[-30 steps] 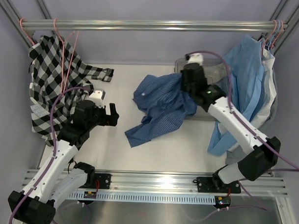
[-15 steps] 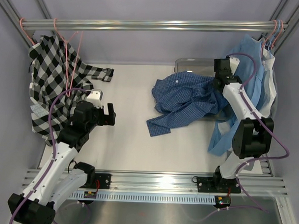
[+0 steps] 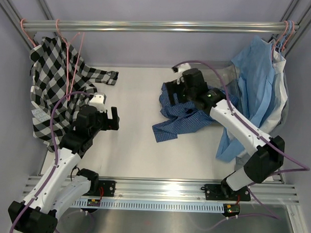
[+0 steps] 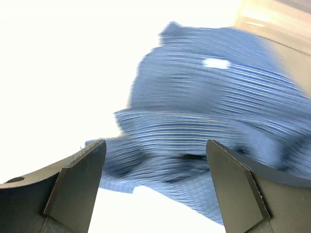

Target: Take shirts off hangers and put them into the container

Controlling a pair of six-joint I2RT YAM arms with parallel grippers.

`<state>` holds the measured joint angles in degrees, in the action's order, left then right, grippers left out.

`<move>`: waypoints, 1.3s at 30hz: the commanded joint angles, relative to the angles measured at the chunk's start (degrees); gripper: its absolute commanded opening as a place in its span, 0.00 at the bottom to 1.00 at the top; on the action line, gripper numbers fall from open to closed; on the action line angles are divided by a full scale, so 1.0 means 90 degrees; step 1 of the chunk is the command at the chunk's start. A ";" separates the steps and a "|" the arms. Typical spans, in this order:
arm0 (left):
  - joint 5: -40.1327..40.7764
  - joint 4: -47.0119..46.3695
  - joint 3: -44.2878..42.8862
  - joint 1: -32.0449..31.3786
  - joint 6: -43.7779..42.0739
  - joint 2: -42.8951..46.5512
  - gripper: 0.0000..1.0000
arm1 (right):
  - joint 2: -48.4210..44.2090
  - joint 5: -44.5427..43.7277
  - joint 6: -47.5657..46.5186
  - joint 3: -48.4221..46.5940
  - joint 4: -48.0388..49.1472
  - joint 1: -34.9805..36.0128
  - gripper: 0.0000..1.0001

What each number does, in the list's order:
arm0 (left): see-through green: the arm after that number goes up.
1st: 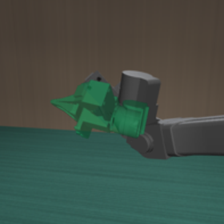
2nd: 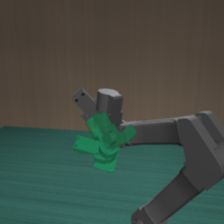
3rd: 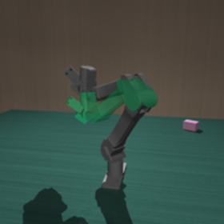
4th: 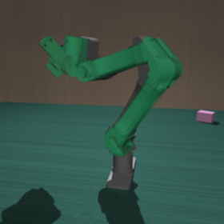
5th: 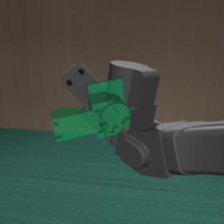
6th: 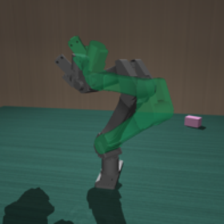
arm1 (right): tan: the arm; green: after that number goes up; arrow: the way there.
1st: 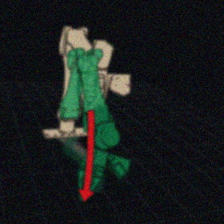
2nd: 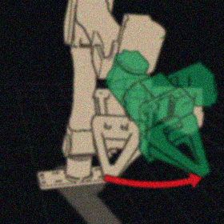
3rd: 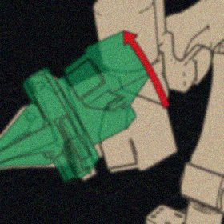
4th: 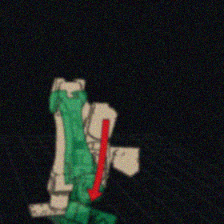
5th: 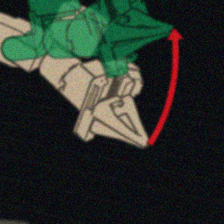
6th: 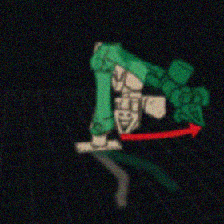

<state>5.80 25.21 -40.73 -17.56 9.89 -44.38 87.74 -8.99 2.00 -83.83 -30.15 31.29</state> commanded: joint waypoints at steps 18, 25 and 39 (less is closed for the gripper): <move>0.0215 -0.0389 0.0063 -0.0031 -0.0132 0.0039 0.99 | 0.2613 0.1107 -0.1111 0.0408 0.0039 0.1524 0.81; 0.0234 -0.0370 0.0072 -0.0031 -0.0142 0.0058 0.99 | 0.2761 0.0824 -0.1140 0.0457 0.0108 0.1524 0.25; 0.0263 -0.0360 0.0082 -0.0031 -0.0152 0.0087 0.99 | 0.1101 -0.1928 -0.0897 -0.0607 0.0127 0.0041 0.00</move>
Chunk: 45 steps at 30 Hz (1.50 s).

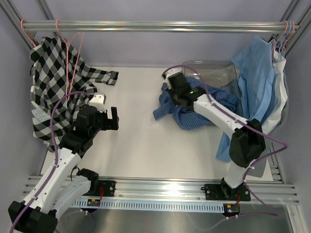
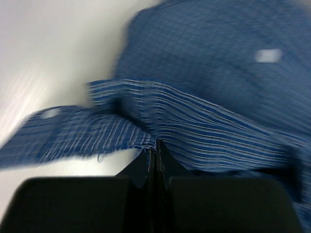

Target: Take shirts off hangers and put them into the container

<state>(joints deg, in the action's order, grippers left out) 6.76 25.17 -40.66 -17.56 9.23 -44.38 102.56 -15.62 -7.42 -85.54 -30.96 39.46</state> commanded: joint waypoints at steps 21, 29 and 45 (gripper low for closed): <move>0.0137 -0.0355 0.0104 -0.0031 -0.0079 0.0117 0.99 | -0.0466 -0.0814 0.1812 -0.0730 -0.0877 -0.3205 0.78; 0.0147 -0.0345 0.0085 -0.0031 -0.0079 0.0039 0.99 | -0.0586 -0.0766 -0.0052 -0.1384 -0.0535 -0.1466 0.98; 0.0127 -0.0365 0.0094 -0.0031 -0.0069 -0.0020 0.99 | 0.1796 -0.0227 -0.1636 -0.2146 -0.0067 -0.0283 0.99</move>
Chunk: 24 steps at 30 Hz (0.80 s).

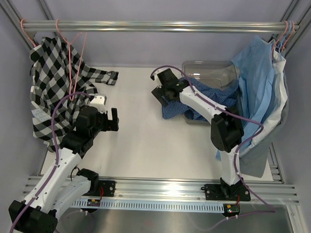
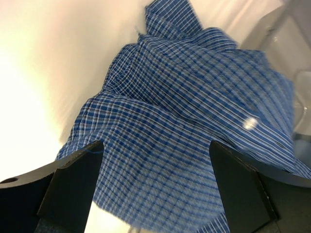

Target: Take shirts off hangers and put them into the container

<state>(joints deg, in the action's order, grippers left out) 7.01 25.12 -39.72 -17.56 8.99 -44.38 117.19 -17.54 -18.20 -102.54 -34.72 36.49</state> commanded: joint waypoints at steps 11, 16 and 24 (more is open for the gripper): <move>0.0110 -0.0340 0.0019 -0.0031 -0.0033 0.0048 0.99 | 0.1626 -0.0394 -0.0654 -0.0784 0.0537 0.0047 0.98; 0.0110 -0.0321 0.0049 -0.0031 -0.0033 0.0117 0.99 | 0.1813 -0.0668 -0.0732 -0.0735 0.0664 0.0008 0.82; 0.0091 -0.0321 0.0039 -0.0031 -0.0033 0.0087 0.99 | 0.2135 -0.0288 -0.0576 -0.0980 0.0196 -0.0050 0.60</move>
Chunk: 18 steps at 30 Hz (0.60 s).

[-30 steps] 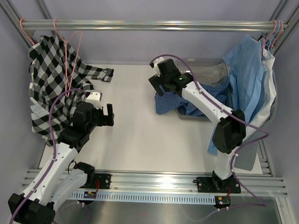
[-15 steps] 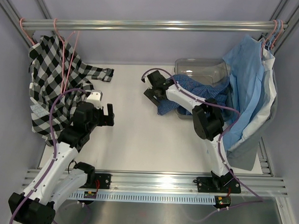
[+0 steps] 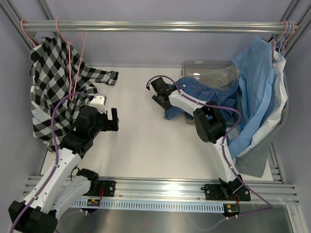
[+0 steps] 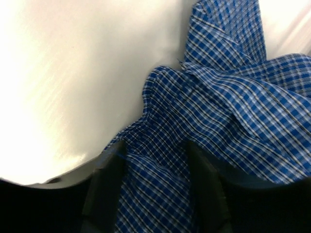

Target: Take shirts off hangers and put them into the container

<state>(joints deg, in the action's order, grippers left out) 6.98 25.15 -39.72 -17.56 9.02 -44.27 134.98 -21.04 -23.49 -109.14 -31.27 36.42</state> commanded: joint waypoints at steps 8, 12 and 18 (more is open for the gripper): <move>0.0113 -0.0323 0.0039 -0.0031 -0.0045 0.0075 0.99 | 0.0120 0.0043 0.0188 -0.0070 -0.0314 -0.0092 0.13; 0.0122 -0.0314 0.0029 -0.0031 -0.0045 0.0056 0.99 | -0.0046 0.0023 0.0236 -0.0216 -0.0461 -0.0092 0.00; 0.0201 -0.0314 0.0029 -0.0031 -0.0064 0.0085 0.99 | -0.1060 0.0033 0.0451 -0.0178 -0.0530 -0.0092 0.00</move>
<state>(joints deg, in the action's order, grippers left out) 7.20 25.15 -39.72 -17.56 8.99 -44.27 134.67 -20.32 -20.49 -109.27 -35.00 36.10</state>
